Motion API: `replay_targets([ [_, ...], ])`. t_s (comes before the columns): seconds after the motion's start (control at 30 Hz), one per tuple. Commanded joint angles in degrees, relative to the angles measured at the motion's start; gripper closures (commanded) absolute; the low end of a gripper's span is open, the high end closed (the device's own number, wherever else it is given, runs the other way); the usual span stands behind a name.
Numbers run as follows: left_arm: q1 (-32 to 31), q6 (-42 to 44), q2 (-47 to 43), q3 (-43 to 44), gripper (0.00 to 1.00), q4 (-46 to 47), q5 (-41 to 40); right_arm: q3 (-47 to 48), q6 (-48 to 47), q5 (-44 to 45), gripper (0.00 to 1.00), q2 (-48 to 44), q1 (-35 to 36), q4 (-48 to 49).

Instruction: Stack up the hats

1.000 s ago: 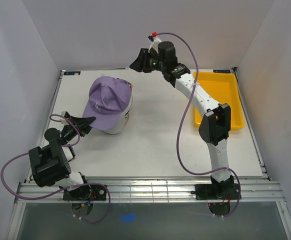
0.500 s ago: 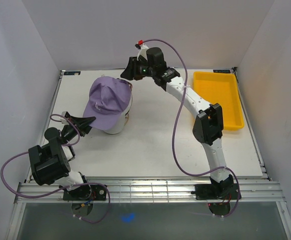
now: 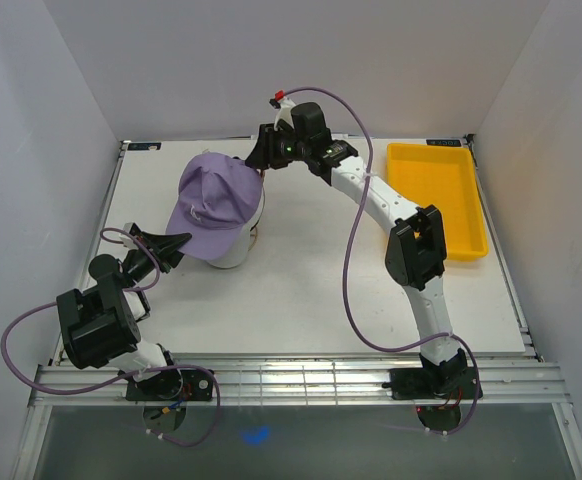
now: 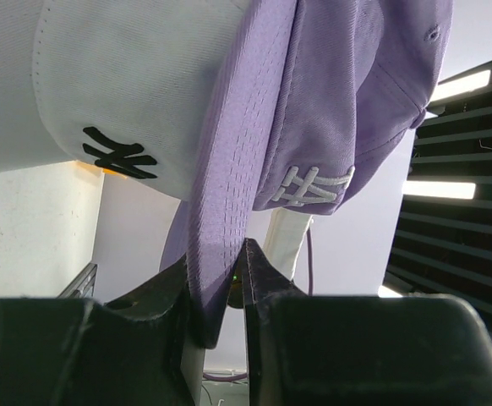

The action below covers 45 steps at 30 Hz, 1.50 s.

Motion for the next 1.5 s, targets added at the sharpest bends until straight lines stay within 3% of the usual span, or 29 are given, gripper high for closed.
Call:
replay_targets([
  [0.0, 0.4, 0.4, 0.0, 1.2, 0.71, 20.9, 2.1, 0.0, -1.5, 0.3, 0.55, -1.9, 0.4, 1.3],
  [0.17, 0.4, 0.4, 0.0, 1.2, 0.71, 20.9, 2.1, -0.5, -2.0, 0.5, 0.55, -2.5, 0.6, 1.6],
  [0.27, 0.4, 0.4, 0.1, 1.2, 0.71, 20.9, 2.0, -0.6, -2.5, 0.8, 0.61, -2.9, 0.8, 1.4],
  [0.47, 0.4, 0.5, 0.3, 0.7, 0.72, 21.0, 2.0, -0.1, -3.5, 1.7, 0.74, -3.4, 0.8, 0.6],
  [0.63, 0.4, 1.8, 1.2, -1.3, 0.80, 20.8, 1.7, 0.0, -3.6, 3.2, 0.92, -2.6, 0.8, -0.4],
  [1.2, 0.4, 11.6, 5.1, -6.2, 0.96, 13.8, 0.3, -6.2, -4.0, 6.8, 0.92, -0.2, -0.3, -1.7],
  [1.4, 0.4, 20.1, 2.8, -6.8, 1.00, 2.2, -1.4, -7.0, -3.6, 6.1, 0.92, 0.5, -0.7, -1.8],
  [1.47, 0.4, 23.9, 0.3, -6.3, 1.00, -6.8, -2.5, -7.5, -3.6, 5.8, 0.92, 0.8, -0.9, -1.8],
])
